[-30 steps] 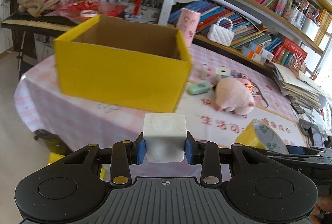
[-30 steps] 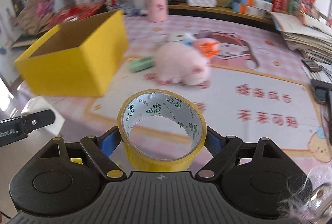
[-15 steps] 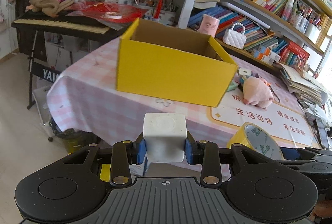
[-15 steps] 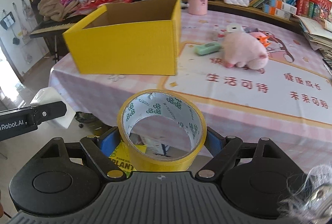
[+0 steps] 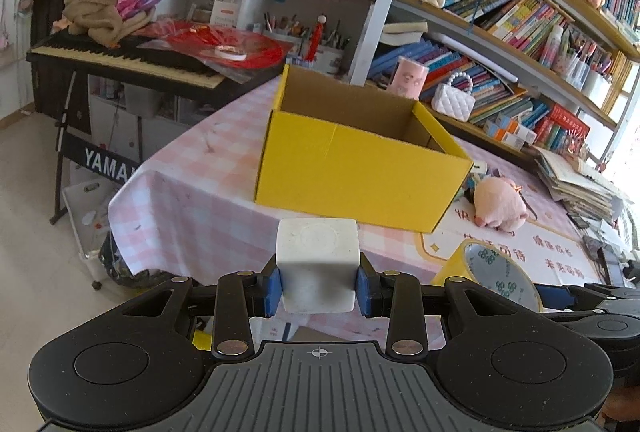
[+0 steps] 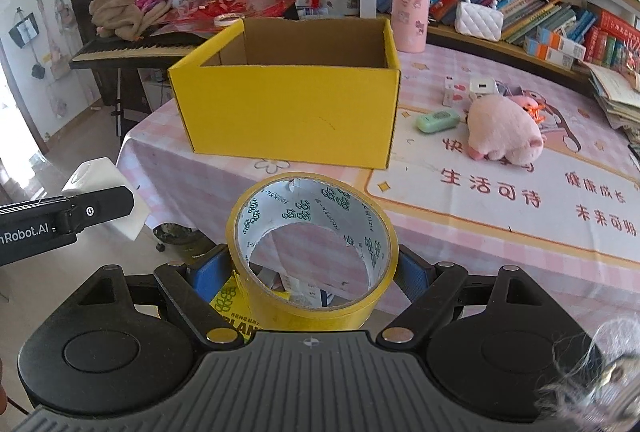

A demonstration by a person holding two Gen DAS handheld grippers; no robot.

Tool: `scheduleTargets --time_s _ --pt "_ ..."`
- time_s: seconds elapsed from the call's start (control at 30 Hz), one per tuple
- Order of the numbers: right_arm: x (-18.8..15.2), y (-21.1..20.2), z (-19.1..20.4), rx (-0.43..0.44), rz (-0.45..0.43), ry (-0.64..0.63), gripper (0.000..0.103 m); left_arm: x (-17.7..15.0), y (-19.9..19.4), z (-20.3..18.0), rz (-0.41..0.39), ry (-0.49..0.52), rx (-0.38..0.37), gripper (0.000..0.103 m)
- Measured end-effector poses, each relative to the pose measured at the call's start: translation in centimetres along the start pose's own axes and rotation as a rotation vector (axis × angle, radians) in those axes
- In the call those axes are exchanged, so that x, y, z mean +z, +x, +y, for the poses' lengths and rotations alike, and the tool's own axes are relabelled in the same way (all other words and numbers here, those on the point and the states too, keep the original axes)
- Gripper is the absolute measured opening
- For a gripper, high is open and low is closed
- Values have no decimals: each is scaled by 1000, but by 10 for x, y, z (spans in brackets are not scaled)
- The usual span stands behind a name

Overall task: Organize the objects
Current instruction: 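Carry the white cube with the left tool while the right tool carries the tape into the yellow box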

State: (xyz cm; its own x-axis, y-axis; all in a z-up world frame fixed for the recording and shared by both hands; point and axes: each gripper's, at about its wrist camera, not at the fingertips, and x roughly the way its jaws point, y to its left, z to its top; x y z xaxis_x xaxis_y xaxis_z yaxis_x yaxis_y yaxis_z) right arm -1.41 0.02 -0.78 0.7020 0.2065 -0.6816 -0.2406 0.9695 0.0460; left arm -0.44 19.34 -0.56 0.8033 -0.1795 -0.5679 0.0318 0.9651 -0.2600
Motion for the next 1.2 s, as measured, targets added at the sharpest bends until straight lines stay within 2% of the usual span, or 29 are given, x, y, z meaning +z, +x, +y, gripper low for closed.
scheduleTargets --time_s 0.27,0.5,0.63,0.77,0.9,1.03,1.2 --pt "31 1 9 -24 -102 -89 84 29 9 1 -57 -5 -33 34" --pt "89 19 6 -36 -219 -144 84 77 33 -7 -130 -33 -68 34" --pt "125 47 1 -40 -249 -164 84 102 58 -15 -132 -21 -60 34" --pt "150 85 -4 -37 -233 -211 84 124 91 -17 -118 -12 -32 34" --pt "169 129 -9 -14 -174 -275 84 140 130 -19 -76 0 -3 34" --pt "180 167 -11 26 -98 -352 84 145 166 -24 -15 22 24 34" --pt "185 195 -14 78 -28 -431 84 144 197 -29 52 33 54 34"
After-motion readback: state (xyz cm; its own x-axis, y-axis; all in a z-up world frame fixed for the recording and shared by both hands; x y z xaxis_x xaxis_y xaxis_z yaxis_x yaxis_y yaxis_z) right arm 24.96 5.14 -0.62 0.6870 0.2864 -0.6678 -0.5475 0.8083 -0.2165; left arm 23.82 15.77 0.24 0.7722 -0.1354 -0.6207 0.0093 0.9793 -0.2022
